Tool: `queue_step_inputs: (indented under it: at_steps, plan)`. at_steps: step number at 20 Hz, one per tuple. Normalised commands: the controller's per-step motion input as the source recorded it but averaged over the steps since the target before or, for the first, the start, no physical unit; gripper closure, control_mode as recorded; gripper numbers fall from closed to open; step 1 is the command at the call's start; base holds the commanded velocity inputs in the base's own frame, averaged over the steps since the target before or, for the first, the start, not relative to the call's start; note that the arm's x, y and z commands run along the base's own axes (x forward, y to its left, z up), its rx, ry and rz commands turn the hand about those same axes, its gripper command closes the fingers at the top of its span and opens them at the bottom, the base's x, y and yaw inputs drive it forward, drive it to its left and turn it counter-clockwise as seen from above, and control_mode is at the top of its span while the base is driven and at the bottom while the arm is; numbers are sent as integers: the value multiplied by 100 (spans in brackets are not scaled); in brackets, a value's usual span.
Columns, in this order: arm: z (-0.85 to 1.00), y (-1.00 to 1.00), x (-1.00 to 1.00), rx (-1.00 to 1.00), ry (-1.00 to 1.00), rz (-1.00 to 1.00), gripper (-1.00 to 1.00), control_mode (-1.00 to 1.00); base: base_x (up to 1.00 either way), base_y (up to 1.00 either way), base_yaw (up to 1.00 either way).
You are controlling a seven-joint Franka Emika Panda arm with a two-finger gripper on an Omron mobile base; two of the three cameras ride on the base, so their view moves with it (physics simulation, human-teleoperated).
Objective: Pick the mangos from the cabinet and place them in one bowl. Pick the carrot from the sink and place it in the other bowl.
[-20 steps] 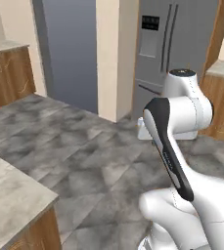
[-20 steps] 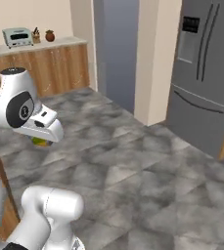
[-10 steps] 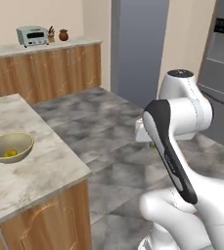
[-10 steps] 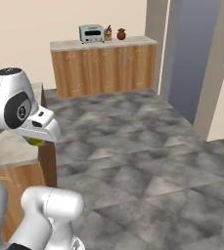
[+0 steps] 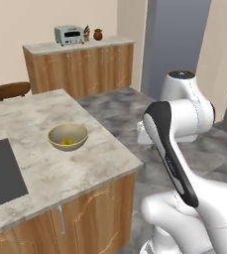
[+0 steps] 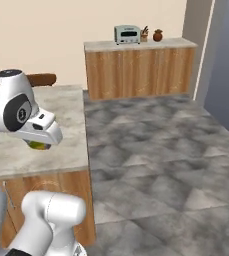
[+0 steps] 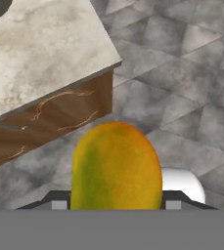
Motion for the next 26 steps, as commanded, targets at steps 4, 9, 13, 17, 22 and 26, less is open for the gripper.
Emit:
queue_step_inputs:
  at_steps: [4,9,13,17,22,26]
  plan:
    - [0,0,0,0,0,0,100,100,0,33,51]
    - [0,0,0,0,0,0,100,100,26,0,31]
    - [0,0,0,0,0,0,100,100,60,0,20]
    - [0,0,0,0,0,0,100,100,61,-1,14]
    - [0,0,0,0,0,0,100,100,68,0,6]
    - [0,0,0,0,0,0,100,100,74,0,0]
